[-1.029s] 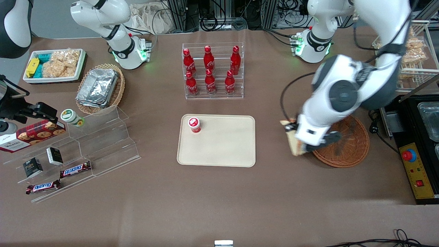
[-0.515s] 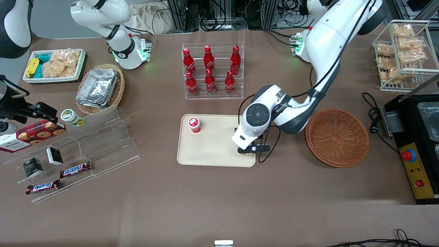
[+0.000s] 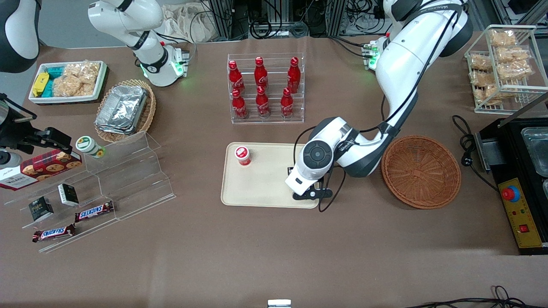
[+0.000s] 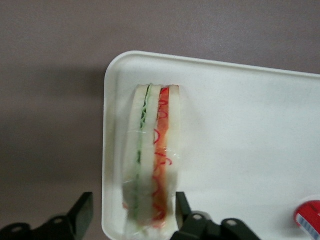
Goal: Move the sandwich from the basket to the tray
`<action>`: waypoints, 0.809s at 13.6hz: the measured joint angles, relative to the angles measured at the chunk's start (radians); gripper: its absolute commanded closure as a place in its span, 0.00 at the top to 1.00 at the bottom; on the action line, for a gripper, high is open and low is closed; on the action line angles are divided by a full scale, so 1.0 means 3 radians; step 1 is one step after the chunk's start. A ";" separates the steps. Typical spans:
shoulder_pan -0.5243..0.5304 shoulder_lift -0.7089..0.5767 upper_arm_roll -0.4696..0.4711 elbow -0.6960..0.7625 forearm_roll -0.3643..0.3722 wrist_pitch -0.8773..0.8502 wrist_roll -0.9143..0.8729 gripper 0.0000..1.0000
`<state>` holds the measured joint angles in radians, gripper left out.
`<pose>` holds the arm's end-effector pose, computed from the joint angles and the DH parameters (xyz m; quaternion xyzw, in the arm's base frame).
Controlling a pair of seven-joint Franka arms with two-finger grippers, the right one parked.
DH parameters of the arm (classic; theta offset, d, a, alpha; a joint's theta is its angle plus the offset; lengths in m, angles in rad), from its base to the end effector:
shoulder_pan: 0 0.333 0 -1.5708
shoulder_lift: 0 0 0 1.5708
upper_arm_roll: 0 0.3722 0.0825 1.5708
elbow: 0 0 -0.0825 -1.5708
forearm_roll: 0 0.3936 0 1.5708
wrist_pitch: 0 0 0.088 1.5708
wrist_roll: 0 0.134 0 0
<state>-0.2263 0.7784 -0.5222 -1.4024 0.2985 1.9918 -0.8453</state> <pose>0.6245 -0.4302 0.2848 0.9973 0.0368 -0.0642 0.0041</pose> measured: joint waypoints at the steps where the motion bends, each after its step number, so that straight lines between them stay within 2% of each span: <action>1: 0.0028 -0.0073 0.0005 0.0039 0.0008 -0.0131 0.0000 1.00; 3: 0.0186 -0.0340 0.0008 0.0091 0.0007 -0.0590 0.0024 1.00; 6: 0.0615 -0.0859 0.0042 0.0080 -0.0192 -0.1195 0.0474 1.00; 8: 0.0699 -0.1156 0.0327 -0.0023 -0.0360 -0.1317 0.0884 1.00; 11: 0.0652 -0.1646 0.0914 -0.0476 -0.0664 -0.1212 0.1676 1.00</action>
<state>-0.0305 0.2846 -0.2481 -1.5452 0.0992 1.6283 -0.3426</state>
